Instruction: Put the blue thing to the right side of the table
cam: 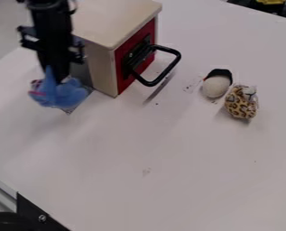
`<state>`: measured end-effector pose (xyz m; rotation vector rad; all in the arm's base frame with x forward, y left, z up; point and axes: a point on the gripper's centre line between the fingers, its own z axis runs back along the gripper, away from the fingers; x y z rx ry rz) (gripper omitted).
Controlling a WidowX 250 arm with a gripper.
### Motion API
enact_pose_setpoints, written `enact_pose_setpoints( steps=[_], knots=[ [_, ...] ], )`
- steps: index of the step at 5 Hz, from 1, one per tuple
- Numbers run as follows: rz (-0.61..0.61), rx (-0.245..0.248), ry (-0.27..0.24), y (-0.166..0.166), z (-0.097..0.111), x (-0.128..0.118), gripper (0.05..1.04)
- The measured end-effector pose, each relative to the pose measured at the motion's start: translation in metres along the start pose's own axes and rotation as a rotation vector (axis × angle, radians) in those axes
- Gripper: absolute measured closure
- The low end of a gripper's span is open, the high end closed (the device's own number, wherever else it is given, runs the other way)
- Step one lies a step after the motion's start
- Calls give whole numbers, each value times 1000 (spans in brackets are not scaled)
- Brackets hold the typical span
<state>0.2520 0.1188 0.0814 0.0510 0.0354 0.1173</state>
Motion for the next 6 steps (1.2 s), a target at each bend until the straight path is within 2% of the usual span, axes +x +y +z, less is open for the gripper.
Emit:
enact_pose_setpoints(
  steps=[1,2,3,4,5,6],
  knots=[
    [-121,-14,-49,-54,13,21,986],
    [-257,2,-35,-102,7,30,986],
    [-351,18,-30,-127,1,28,986],
    [-386,19,25,-130,-18,4,964],
    [-408,33,34,-131,-21,-10,769],
    [-410,32,20,-132,-16,-25,435]
  ],
)
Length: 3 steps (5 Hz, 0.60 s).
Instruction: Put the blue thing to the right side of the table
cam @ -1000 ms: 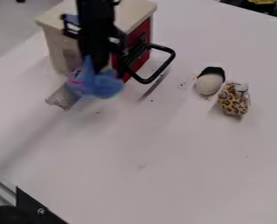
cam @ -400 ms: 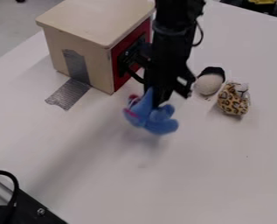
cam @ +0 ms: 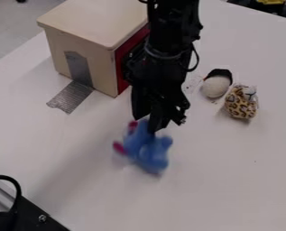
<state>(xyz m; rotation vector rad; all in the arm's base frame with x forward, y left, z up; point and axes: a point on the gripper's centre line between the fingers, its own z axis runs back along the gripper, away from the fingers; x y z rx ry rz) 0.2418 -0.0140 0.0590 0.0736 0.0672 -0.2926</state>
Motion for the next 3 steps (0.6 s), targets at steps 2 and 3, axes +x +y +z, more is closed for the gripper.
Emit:
enact_pose_setpoints(
  steps=[2,3],
  knots=[
    [134,13,-60,-6,44,-38,81],
    [213,-7,-53,-5,53,-41,85]
  ],
)
